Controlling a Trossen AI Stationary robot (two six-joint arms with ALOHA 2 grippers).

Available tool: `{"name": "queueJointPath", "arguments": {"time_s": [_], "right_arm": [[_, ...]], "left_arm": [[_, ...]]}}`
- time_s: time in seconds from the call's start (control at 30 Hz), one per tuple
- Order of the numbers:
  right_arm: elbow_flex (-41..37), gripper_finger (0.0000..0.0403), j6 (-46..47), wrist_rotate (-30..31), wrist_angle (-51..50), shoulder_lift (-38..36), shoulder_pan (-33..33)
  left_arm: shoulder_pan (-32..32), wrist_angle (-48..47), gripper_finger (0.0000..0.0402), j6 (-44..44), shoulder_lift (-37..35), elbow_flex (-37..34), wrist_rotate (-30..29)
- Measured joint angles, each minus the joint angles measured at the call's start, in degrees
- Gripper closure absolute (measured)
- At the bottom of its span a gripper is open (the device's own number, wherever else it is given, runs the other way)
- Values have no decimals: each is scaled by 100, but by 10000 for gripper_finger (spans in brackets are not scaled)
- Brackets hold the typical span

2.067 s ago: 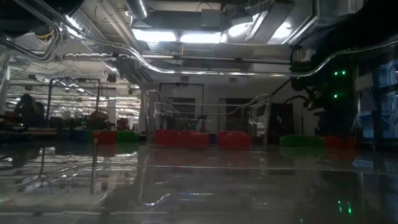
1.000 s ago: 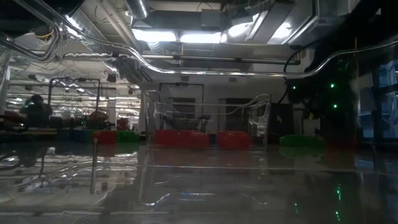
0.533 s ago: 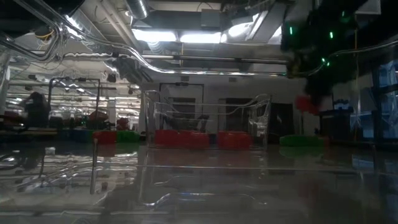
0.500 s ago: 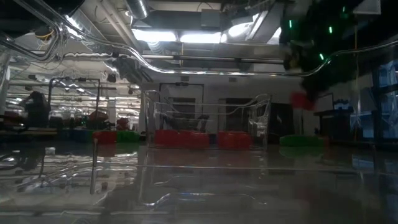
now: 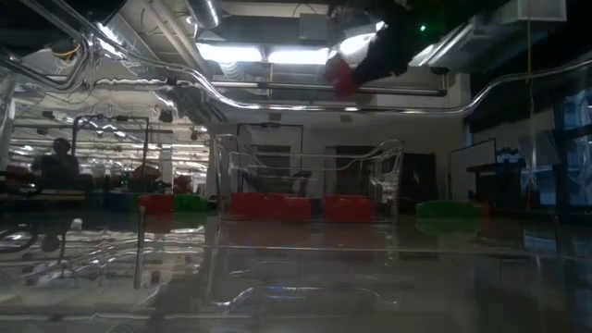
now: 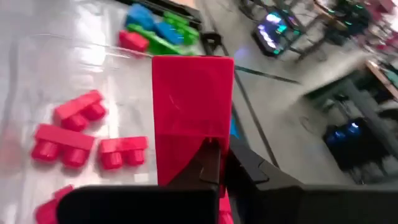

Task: Sort blocks
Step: Put the red game piece into the top right transparent bin, then adjust the green game piece on the table

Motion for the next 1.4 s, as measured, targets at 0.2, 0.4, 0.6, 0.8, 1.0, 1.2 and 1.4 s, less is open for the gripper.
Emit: {"name": "queueJointPath", "arguments": {"time_s": [0.2, 0.4, 0.6, 0.8, 1.0, 1.2, 1.4], "right_arm": [[-7, 391, -97, -141, 142, 695, -11], [-7, 391, -50, -255, 166, 1132, -9], [-7, 338, 102, -493, 156, 1181, -44], [340, 217, 29, -835, -707, 949, -48], [1254, 137, -50, 0, -2922, 550, -48], [1267, 119, 761, 1672, -4553, 188, -320], [470, 126, 1714, 1878, -5152, 132, -1442]], "left_arm": [[2, -4, 396, 0, 0, 0, 2], [2, -4, 396, 17, 1, 0, 2], [1, -7, 396, 4, 0, 0, 2], [2, -22, 396, 0, 1, 1, 2], [0, -44, 396, -2, 2, 0, 2], [2, -48, 396, -93, 1, 0, 2], [2, -48, 396, -58, 0, 0, 2]]}}
